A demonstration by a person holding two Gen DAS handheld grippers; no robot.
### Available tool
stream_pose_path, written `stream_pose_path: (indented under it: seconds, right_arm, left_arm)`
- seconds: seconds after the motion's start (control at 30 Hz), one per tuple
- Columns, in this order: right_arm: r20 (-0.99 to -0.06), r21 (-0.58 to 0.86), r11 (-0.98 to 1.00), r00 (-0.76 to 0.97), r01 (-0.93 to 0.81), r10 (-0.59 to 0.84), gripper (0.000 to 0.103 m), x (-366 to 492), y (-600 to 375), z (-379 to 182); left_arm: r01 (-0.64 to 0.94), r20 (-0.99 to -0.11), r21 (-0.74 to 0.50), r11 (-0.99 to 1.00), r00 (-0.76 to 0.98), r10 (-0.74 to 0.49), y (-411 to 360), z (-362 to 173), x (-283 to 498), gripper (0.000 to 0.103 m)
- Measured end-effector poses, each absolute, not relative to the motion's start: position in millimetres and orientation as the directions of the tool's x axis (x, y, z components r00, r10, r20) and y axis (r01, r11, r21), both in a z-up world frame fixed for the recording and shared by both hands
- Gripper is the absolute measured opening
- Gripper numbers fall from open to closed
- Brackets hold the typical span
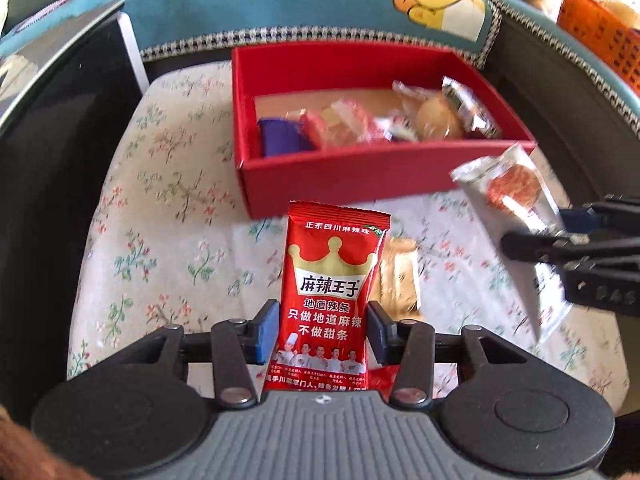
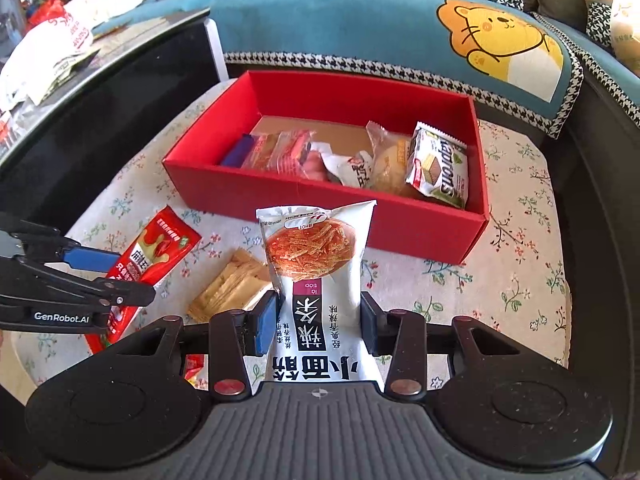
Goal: Organize snacks
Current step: 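Lift both packs toward the red box with both grippers, then lower the spicy-strip pack and white bag into the red box with both grippers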
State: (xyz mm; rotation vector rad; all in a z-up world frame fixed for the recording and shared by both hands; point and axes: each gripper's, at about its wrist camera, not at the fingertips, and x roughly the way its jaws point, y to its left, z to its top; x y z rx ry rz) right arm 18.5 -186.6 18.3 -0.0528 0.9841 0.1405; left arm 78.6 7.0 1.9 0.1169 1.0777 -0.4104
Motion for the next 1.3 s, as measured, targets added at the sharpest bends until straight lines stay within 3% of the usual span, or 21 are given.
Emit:
stream_pose_path:
  seconds: [0.87,1.3]
  right_arm:
    - [-0.759,0.069,0.995,0.644,-0.067,0.096,0.050,64.3,-202.3,38.3]
    - [-0.742,0.085,0.996,0.664,-0.036,0.087,0.050,99.3,-209.4,41.2]
  left_arm:
    - [0.332,-0.811,-0.142,0.932,0.500,-0.302,-44.3,35.9,137.8,0.089]
    - [0.291,-0.794,-0.103,0.951,0.552,-0.255,-59.7,38.1,172.4,0.089]
